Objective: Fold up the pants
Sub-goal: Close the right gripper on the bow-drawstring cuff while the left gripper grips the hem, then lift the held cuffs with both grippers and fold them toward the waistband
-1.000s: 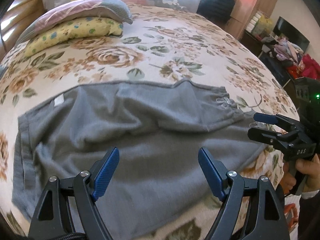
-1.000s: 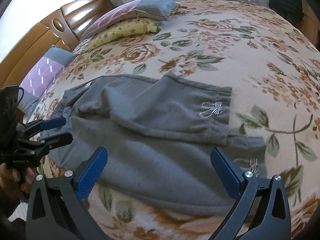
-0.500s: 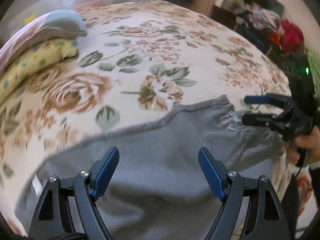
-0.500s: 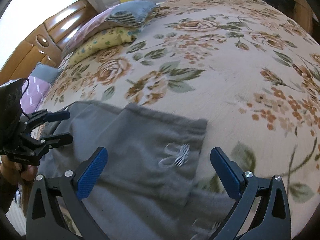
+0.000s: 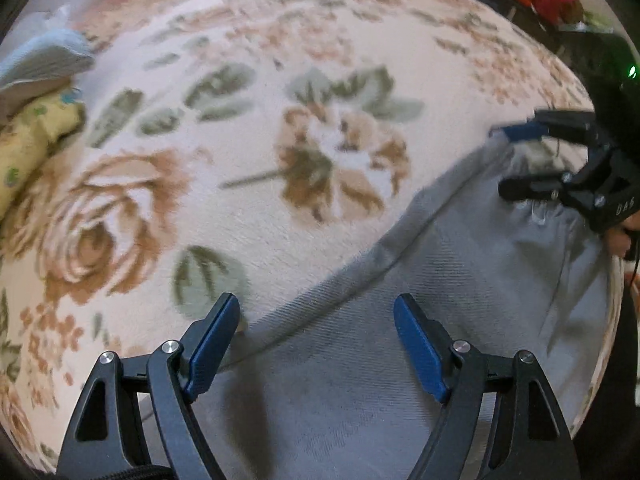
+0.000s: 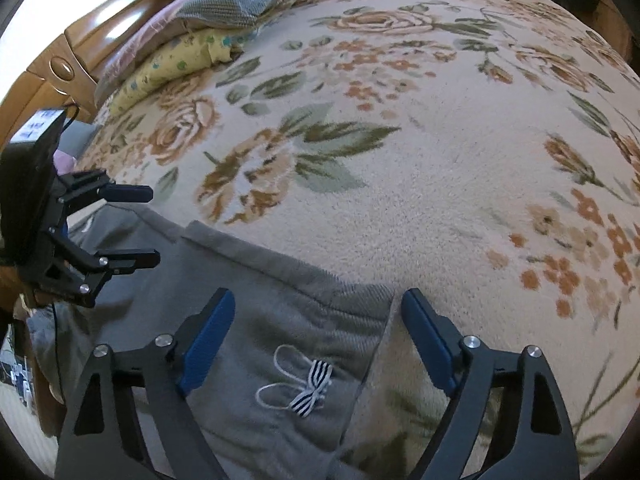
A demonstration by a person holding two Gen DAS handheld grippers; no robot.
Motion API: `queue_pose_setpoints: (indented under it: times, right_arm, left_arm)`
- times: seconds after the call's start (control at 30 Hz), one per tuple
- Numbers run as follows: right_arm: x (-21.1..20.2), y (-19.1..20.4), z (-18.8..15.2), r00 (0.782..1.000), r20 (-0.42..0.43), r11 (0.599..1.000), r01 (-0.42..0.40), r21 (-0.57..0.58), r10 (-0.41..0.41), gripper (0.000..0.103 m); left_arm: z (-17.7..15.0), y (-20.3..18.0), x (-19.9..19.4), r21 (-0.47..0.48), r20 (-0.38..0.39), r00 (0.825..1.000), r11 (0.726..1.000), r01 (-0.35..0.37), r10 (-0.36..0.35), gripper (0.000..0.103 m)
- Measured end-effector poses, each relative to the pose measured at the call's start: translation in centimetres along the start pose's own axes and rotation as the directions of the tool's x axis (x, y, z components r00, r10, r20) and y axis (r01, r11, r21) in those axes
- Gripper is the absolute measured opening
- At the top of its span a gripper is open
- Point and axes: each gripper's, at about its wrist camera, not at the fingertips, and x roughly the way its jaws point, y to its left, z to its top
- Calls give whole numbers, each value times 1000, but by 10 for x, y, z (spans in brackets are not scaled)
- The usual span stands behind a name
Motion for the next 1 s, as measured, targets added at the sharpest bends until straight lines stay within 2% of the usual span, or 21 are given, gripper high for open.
queue_pose_setpoints:
  times: [0.07, 0.17, 0.23, 0.27, 0.3, 0.33, 0.4, 0.47, 0.6, 0.77, 0.87, 1.0]
  right_arm:
    - [1, 0, 0, 1000, 7, 1000, 3, -9, -3, 80]
    - [1, 1, 2, 1000, 13, 1000, 5, -13, -5, 64]
    - [1, 2, 2, 1000, 17, 1000, 22, -22, -21, 40]
    - [0, 0, 2, 999, 22, 999, 29, -18, -29, 33]
    - [-2, -3, 3, 999, 26, 1000, 25, -8, -25, 17]
    - [-5, -6, 3, 999, 34, 1000, 10, 7, -10, 13]
    - [-15, -13, 3, 997, 60, 998, -50, 40, 47, 12]
    - [-24, -14, 3, 996, 76, 998, -47, 38, 44, 12]
    - [-47, -8, 2, 992, 116, 998, -55, 6, 54, 11]
    - [-80, 6, -1, 984, 164, 996, -66, -65, 76, 11]
    - [-95, 18, -2, 980, 192, 991, -21, -130, 45, 11]
    - [-105, 17, 1, 971, 237, 988, 27, -153, 10, 11]
  left_arm:
    - [2, -2, 4, 26, -10, 1000, 1000, 14, -14, 79]
    - [9, -1, 6, 25, -24, 999, 999, 46, -46, 78]
    - [10, -6, 7, 40, -26, 998, 998, 50, -49, 71]
    - [10, -9, 6, 53, -27, 998, 997, 51, -50, 62]
    - [10, -12, 5, 62, -30, 998, 996, 58, -57, 54]
    - [10, -14, 3, 66, -33, 997, 996, 65, -63, 49]
    - [10, -17, 1, 70, -46, 997, 995, 73, -70, 34]
    - [9, -20, -1, 77, -55, 996, 995, 69, -64, 23]
    - [4, -28, -8, 89, -61, 998, 995, 40, -34, 10]
    - [4, -42, -23, 88, -34, 999, 996, 33, -30, 8]
    - [4, -45, -37, 70, -6, 999, 997, 39, -39, 7]
    - [3, -50, -60, 36, 50, 997, 998, 56, -58, 7]
